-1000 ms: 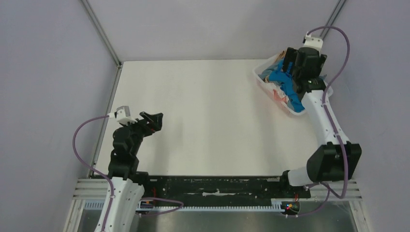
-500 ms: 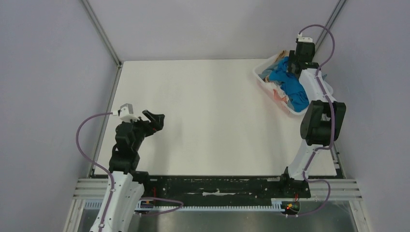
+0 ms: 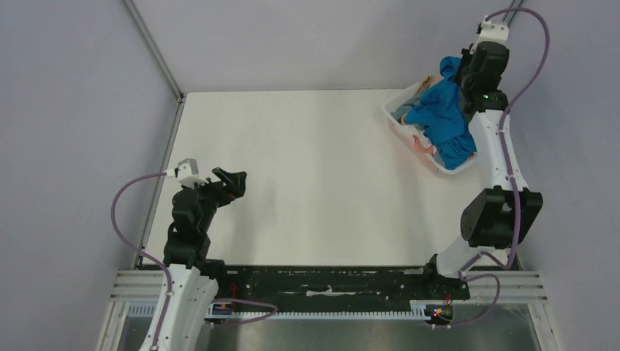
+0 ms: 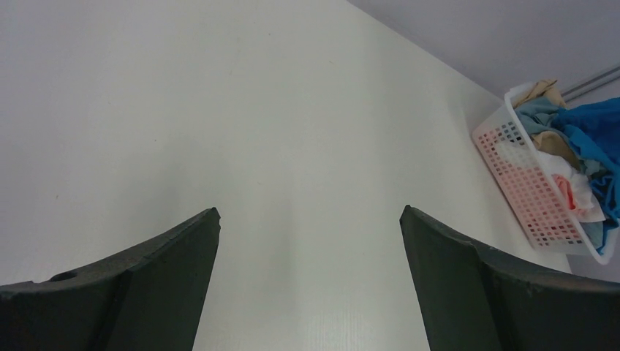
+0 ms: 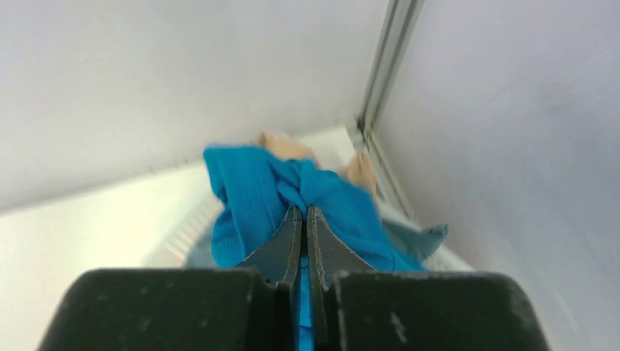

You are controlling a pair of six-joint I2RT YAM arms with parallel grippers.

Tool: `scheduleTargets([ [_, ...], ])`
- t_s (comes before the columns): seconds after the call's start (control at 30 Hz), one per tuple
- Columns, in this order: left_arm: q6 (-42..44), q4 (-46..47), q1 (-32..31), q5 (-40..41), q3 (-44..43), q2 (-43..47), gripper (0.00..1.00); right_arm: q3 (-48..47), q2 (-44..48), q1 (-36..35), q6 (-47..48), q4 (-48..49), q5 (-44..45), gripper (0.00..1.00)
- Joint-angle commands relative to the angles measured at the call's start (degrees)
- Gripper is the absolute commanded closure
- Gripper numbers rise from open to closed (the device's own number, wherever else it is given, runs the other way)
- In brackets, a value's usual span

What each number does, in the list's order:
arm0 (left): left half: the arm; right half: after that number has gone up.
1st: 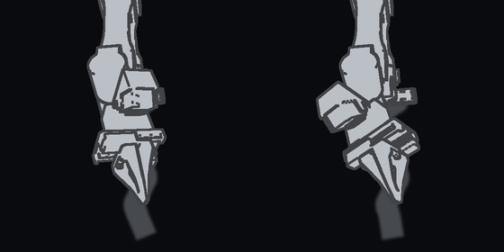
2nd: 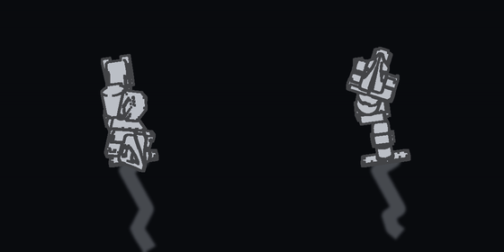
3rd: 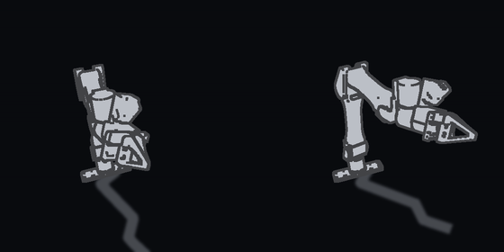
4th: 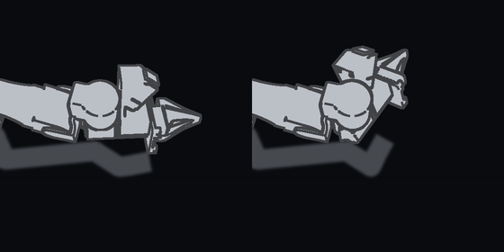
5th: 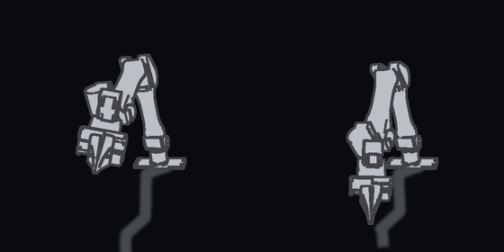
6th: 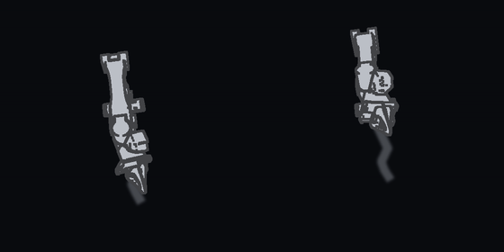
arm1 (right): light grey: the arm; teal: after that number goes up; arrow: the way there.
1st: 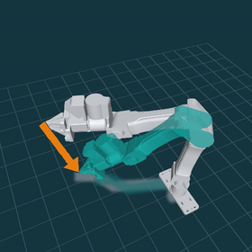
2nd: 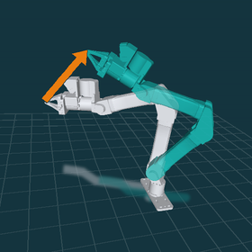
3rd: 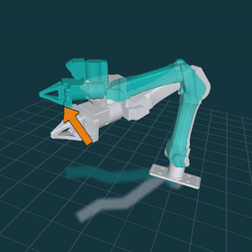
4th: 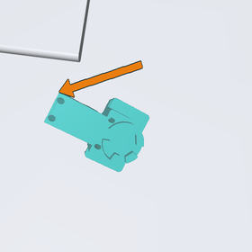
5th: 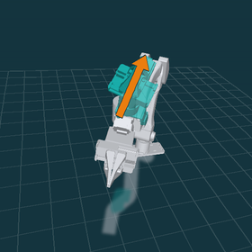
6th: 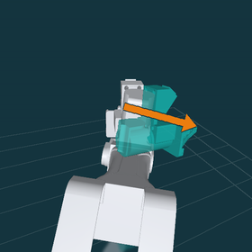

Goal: Fold and stack the t-shirts
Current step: Grab crumpled tshirt from bin with the right arm, then move the tshirt to the center of the board

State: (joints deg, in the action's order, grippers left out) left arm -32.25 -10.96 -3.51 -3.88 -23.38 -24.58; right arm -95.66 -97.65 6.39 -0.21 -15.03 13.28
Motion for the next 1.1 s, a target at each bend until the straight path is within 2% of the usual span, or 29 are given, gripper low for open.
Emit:
scheduleTargets([
  [0.0,-0.9,0.4,0.0,1.2,0.1,0.5,0.00,-0.2,12.4,0.2,-3.3,12.2,-4.8,1.00],
  [0.17,-1.1,0.9,0.0,1.1,0.3,0.4,0.00,-0.4,19.5,-0.5,-10.0,19.1,-18.5,1.00],
  [0.27,-1.6,1.0,-0.1,1.0,0.3,0.3,0.00,-1.5,20.8,-3.0,-17.6,24.3,-31.0,1.00],
  [0.33,-1.9,1.0,0.0,1.5,0.5,0.5,0.00,-3.3,20.8,-8.3,-18.9,26.1,-35.2,1.00],
  [0.43,-2.2,1.0,-0.1,1.9,0.6,0.8,0.00,-6.2,20.6,-18.5,-15.6,25.3,-36.4,1.00],
  [0.53,-2.2,0.7,-0.1,2.4,0.5,0.8,0.00,-9.1,19.1,-24.5,-16.5,26.5,-38.0,1.00],
  [0.73,-2.8,0.6,-0.1,3.7,0.7,0.1,0.00,-12.2,15.7,-36.4,-13.8,26.6,-37.5,1.00],
  [0.83,-3.0,-0.3,0.0,5.6,0.4,0.1,0.00,-11.0,16.1,-38.6,-11.2,25.7,-34.6,1.00],
  [0.97,-3.3,-2.0,-0.1,7.8,0.0,0.6,0.00,-2.5,20.3,-38.6,-9.2,25.7,-28.7,1.00],
  [1.07,-3.7,-3.8,0.0,9.9,-0.4,1.3,0.00,11.8,26.6,-38.7,-5.5,25.0,-19.5,1.00],
])
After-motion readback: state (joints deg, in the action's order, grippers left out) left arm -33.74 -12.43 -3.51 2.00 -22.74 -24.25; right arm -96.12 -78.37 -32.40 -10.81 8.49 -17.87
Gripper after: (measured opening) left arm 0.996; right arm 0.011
